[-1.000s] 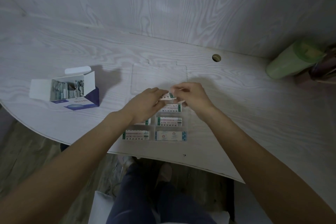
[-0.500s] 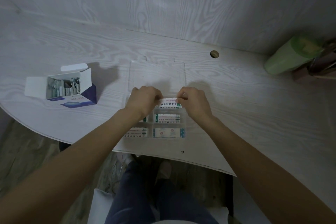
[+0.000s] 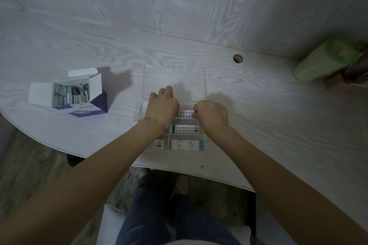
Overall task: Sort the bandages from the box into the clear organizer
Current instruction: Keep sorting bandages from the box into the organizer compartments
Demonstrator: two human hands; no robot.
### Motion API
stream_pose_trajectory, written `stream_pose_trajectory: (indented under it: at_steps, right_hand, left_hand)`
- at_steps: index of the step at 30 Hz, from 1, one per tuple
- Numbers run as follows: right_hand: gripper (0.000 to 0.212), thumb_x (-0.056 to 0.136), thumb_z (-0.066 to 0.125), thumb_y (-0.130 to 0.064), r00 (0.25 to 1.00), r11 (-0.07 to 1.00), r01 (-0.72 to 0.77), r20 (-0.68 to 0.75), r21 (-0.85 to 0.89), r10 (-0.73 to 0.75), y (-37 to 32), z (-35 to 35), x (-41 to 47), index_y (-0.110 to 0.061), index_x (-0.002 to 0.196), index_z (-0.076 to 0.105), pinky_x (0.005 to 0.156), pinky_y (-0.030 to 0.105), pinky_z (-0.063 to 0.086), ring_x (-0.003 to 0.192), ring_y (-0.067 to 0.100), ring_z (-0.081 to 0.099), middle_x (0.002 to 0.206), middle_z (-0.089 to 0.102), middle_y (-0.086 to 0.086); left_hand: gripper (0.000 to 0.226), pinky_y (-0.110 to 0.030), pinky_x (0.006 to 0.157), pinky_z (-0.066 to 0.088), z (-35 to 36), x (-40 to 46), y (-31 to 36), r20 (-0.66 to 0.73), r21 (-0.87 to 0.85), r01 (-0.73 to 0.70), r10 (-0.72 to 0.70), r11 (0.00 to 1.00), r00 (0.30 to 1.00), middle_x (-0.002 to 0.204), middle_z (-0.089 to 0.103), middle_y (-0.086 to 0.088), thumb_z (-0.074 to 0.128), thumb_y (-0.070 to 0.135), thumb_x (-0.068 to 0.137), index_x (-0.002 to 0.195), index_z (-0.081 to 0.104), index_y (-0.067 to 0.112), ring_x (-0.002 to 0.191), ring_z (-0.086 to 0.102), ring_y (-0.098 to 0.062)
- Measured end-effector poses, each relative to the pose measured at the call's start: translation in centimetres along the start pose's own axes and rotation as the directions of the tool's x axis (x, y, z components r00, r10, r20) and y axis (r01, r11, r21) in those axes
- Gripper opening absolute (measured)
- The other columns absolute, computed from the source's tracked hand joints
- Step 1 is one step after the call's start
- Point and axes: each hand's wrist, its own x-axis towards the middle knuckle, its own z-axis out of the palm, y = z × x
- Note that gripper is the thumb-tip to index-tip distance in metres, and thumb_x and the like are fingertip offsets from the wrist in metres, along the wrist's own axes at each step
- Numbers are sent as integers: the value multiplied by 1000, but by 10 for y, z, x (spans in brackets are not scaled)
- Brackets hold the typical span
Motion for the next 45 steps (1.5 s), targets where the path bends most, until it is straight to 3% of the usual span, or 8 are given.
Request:
stream_pose_trajectory:
  at_steps: [9,18,22,24,27,34,39,45]
  right_hand:
    - [18,94,58,-26,999,997,-41,12,66,40,-3,0,0,-14,103,69,68,28,45,86,25,65,95,69,8]
    - [13,95,56,-20,1000,1000,-17,13,-4,17,-12,-9,-6,-12,86,61,63,27,37,84,24,62,90,65,6]
    - [34,97,51,-19,999,999,-28,14,-20,29,-15,-27,-12,-14,64,44,53,24,33,67,19,52,65,47,-1]
    - [28,98,48,-19,1000,1000,6,4,7,-7,-22,-41,-14,-12,72,55,51,24,33,70,21,57,70,55,1]
    - [27,99,46,-24,994,989,108,-35,103,-105,-42,-58,-14,-7,102,67,67,29,46,88,25,64,98,68,7]
    - [39,98,45,-16,900,833,434,-206,344,-384,-134,-81,-2,-11,137,47,100,30,38,125,21,44,136,49,6]
    - [31,97,48,-15,870,821,488,-238,298,-431,-192,-77,15,-14,126,57,95,30,39,123,18,40,131,47,2]
    - [28,96,51,-19,924,904,381,-127,196,-362,-228,-59,28,-14,121,62,97,32,37,128,22,33,139,40,5]
  left_hand:
    - [26,-36,94,34,-3,3,-4,86,-54,50,-45,997,995,119,42,-9,55,26,94,113,65,12,112,41,-25]
    - [25,-34,90,36,-7,-2,-6,70,-106,29,-22,994,997,118,44,-10,52,20,95,115,63,9,110,44,-25]
    - [31,-34,92,39,-23,-17,-19,28,-227,-11,18,974,999,118,45,-11,54,22,95,124,58,13,113,44,-26]
    - [32,-34,91,40,-34,-27,-30,-22,-258,-7,1,966,1000,116,46,-10,54,24,95,125,57,14,111,46,-26]
    - [32,-35,86,43,-51,-45,-51,-132,-343,22,-72,939,989,113,47,-10,53,25,95,124,56,12,105,50,-26]
    - [44,-36,83,40,-69,-95,-136,-400,-430,98,-287,898,871,112,52,-15,62,9,84,126,49,4,104,48,-30]
    - [70,-37,101,33,-58,-109,-208,-235,-329,225,-310,917,921,141,41,-8,72,23,77,138,38,12,129,32,-27]
    - [99,-37,118,3,-38,-101,-257,57,-162,171,-164,972,985,159,10,-2,69,44,79,151,8,15,146,3,-20]
